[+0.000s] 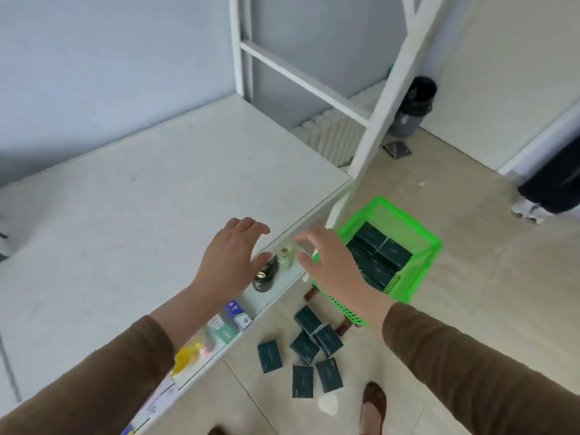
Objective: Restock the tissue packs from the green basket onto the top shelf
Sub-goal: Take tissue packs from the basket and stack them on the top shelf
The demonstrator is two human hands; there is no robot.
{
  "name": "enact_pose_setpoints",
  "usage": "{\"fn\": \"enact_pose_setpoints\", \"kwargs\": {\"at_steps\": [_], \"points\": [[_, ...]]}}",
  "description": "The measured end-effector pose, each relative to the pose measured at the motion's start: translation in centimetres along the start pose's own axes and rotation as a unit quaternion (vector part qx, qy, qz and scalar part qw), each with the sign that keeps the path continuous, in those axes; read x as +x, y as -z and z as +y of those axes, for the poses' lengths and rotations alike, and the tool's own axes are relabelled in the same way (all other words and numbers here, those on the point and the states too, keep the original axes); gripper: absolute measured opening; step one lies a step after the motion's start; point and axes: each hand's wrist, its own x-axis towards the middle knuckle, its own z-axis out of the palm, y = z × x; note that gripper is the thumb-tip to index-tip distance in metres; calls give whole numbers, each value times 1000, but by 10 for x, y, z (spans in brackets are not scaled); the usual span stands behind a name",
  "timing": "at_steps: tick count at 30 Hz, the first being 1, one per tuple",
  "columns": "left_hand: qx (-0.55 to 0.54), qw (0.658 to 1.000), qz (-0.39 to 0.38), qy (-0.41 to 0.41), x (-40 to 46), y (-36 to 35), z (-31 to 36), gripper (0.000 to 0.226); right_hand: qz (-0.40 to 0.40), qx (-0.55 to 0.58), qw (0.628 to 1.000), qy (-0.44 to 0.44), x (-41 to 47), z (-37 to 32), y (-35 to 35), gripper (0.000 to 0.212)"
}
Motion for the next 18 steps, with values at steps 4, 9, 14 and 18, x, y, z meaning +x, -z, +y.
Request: {"fn": "enact_pose_setpoints", "kwargs": {"at_steps": [4, 9, 14, 18], "points": [[-15, 997, -71, -13, 59, -97, 76, 36, -16, 6, 997, -70, -13, 126, 35, 21], [-11, 985, -171, 15, 135, -233, 141, 41, -54, -3, 988, -148, 2, 297, 58, 27], [-13, 967, -251, 50, 209, -362, 163, 46, -103, -31, 968, -227, 35, 446, 55, 36], [19, 956, -285, 70, 266, -446, 158, 49, -120, -47, 955, -269, 61, 534, 35, 42]]}}
